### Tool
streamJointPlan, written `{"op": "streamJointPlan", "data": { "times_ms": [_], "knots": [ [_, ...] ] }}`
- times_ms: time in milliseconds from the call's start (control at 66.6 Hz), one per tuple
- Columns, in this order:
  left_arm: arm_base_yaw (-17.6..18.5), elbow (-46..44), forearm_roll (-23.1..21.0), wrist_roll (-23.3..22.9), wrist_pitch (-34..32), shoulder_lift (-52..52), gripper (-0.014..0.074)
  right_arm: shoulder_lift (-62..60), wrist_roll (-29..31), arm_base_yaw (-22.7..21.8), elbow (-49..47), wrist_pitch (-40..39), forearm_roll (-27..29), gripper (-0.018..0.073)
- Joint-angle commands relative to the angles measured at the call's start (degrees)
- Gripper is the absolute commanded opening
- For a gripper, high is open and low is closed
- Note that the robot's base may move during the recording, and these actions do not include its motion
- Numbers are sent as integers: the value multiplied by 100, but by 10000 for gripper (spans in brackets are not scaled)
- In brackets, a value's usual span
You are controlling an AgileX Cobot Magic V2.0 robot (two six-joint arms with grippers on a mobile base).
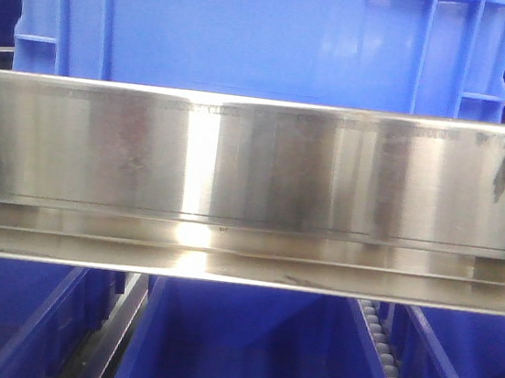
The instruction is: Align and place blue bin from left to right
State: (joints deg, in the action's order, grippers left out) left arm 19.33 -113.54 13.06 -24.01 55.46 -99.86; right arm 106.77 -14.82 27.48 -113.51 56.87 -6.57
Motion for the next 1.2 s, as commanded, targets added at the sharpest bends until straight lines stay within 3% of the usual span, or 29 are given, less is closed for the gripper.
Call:
{"op": "streamJointPlan", "data": {
  "times_ms": [0,555,676,811,856,901,1081,1186],
  "knots": [
    [33,-56,15,-23,-7,41,-111,72,85,-40,-89,-122,52,254],
    [33,-56,15,-23,41,33,-111,175,85,-15,-135,-124,73,246],
    [33,-56,15,-23,51,18,-111,175,85,-15,-135,-84,73,147],
    [33,-56,15,-23,39,-8,-104,175,97,-15,-135,-50,73,-40],
    [33,-56,27,-23,-2,-41,-68,175,109,-15,-135,-40,73,-87],
    [33,-56,57,-23,-72,-68,-12,175,127,-15,-135,-40,73,-77],
    [33,-56,79,-23,-278,-185,309,175,141,-15,-135,-29,73,-76],
    [33,-56,79,-23,-278,-318,324,175,141,-5,-135,-29,73,-76]
  ]
}}
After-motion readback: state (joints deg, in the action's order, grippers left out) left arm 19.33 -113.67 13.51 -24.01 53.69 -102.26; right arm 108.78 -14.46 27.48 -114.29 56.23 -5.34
